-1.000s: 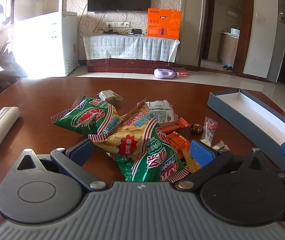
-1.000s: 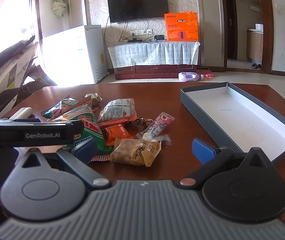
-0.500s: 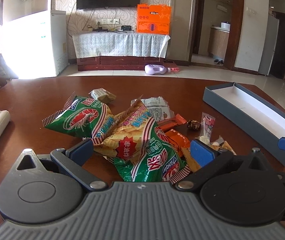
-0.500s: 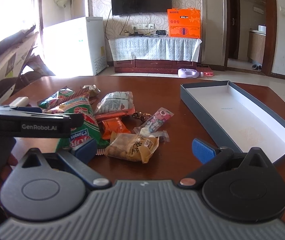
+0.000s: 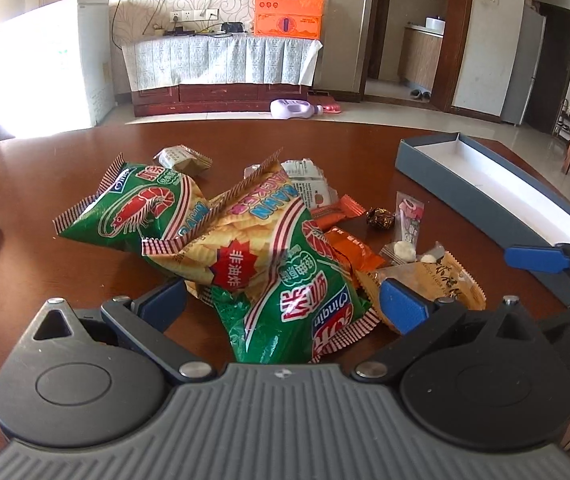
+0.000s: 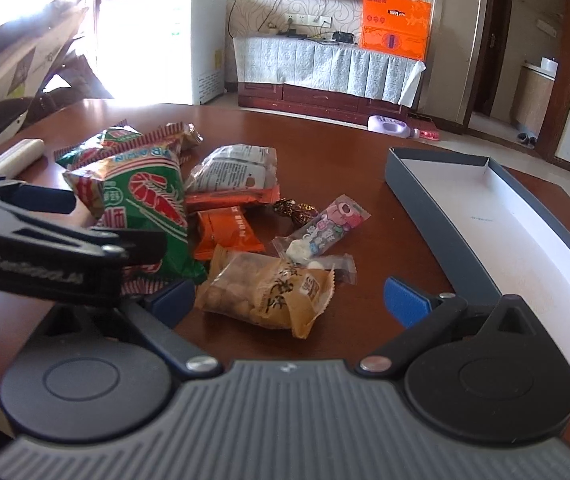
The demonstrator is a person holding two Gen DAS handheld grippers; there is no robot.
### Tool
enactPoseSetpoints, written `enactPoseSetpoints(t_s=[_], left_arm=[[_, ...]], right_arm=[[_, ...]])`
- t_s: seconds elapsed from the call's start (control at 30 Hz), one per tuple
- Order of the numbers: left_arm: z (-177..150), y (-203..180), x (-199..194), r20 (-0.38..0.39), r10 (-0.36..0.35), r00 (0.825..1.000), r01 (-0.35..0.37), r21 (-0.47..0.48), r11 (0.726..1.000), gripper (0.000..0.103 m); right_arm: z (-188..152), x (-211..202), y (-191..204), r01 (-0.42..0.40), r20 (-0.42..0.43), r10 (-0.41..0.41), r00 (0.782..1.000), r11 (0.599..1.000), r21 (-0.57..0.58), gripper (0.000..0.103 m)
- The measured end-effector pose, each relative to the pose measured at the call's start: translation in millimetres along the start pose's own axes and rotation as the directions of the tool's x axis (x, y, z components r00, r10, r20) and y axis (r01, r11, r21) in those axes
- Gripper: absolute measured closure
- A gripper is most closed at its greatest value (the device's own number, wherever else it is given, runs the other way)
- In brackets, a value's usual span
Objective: Organize snacks
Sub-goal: 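Close left tool on green bag while right tool closes on tan peanut bag, then lift and carry both held bags over the grey box tray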
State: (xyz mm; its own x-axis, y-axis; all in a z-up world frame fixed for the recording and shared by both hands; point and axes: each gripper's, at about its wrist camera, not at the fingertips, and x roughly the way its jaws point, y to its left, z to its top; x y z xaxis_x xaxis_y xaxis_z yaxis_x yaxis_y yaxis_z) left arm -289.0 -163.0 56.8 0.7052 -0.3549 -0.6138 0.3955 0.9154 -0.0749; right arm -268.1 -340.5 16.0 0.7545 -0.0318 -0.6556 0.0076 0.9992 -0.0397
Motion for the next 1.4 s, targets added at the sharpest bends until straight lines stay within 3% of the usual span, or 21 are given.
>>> enactPoseSetpoints(t_s=[0.1,0.13,0.2,0.23,0.27,0.4,0.57,0.8,0.9,0.93,1.0,1.1,1.27,1.4], left_arm=[[-2.1,-0.1,2.4,-0.017,-0.014,1.0,0.014,0.0,1.0,0.0],[-2.1,-0.4,2.6,-0.018,-0.019,1.0,0.019,0.002,1.0,0.005],[-2.2,-1.2,4.7,-0.031,-0.031,0.999,0.032,0.012,0.999,0.023],[-3.0,-1.8,6.5,-0.039,-0.024,0.999,0.024,0.018,1.0,0.029],[-3.5,-2.7,7.8,-0.041,-0.02,0.999,0.021,0.023,0.999,0.029],[-3.8,-0.3,9.0,-0.044,-0.025,0.999,0.026,0.011,1.0,0.029],[-4.3,1.0,8.5,-0.043,-0.048,0.998,0.048,0.002,0.999,0.043],[-5.2,-1.1,7.8,-0.04,-0.05,0.998,0.051,0.011,0.999,0.046],[-6.1,-2.9,9.4,-0.051,-0.043,0.998,0.044,0.011,0.999,0.04],[-6.2,-4.2,11.5,-0.064,-0.038,0.997,0.039,0.016,0.999,0.034],[-7.4,-5.3,14.1,-0.081,-0.036,0.996,0.038,0.019,0.999,0.028],[-8.2,-7.0,13.6,-0.065,-0.044,0.997,0.046,0.029,0.999,0.039],[-8.1,-6.2,8.4,-0.042,-0.053,0.998,0.054,0.027,0.998,0.049],[-7.3,-8.2,2.9,-0.019,-0.053,0.998,0.054,0.041,0.998,0.05]], right_arm=[[-0.4,11.5,-0.2,0.011,-0.036,-0.011,0.999,1.0,-0.002,0.0],[-0.9,13.2,0.0,0.005,-0.042,-0.005,0.999,1.0,-0.002,0.003],[-1.1,14.9,1.0,-0.004,-0.048,0.004,0.999,1.0,-0.008,0.014],[-1.5,16.4,1.7,0.001,-0.055,-0.002,0.998,1.0,-0.016,0.028],[-2.3,19.2,1.7,-0.002,-0.069,0.001,0.998,1.0,-0.019,0.034],[-4.3,18.4,0.1,-0.012,-0.075,0.01,0.997,1.0,-0.018,0.033],[-6.8,13.8,-0.2,-0.043,-0.076,0.04,0.996,0.998,-0.041,0.041],[-9.5,9.3,2.4,-0.066,-0.084,0.061,0.995,0.996,-0.063,0.041],[-9.2,12.7,0.4,-0.05,-0.088,0.046,0.995,0.998,-0.045,0.033],[-9.1,14.9,0.5,-0.045,-0.091,0.04,0.995,0.998,-0.044,0.029],[-8.2,17.3,0.2,-0.06,-0.094,0.056,0.994,0.997,-0.042,0.029],[-7.3,17.0,1.6,-0.085,-0.092,0.081,0.992,0.995,-0.043,0.039],[-8.6,13.0,5.2,-0.091,-0.085,0.085,0.993,0.993,-0.076,0.042],[-8.3,1.8,3.7,-0.088,-0.057,0.083,0.995,0.993,-0.077,0.044]])
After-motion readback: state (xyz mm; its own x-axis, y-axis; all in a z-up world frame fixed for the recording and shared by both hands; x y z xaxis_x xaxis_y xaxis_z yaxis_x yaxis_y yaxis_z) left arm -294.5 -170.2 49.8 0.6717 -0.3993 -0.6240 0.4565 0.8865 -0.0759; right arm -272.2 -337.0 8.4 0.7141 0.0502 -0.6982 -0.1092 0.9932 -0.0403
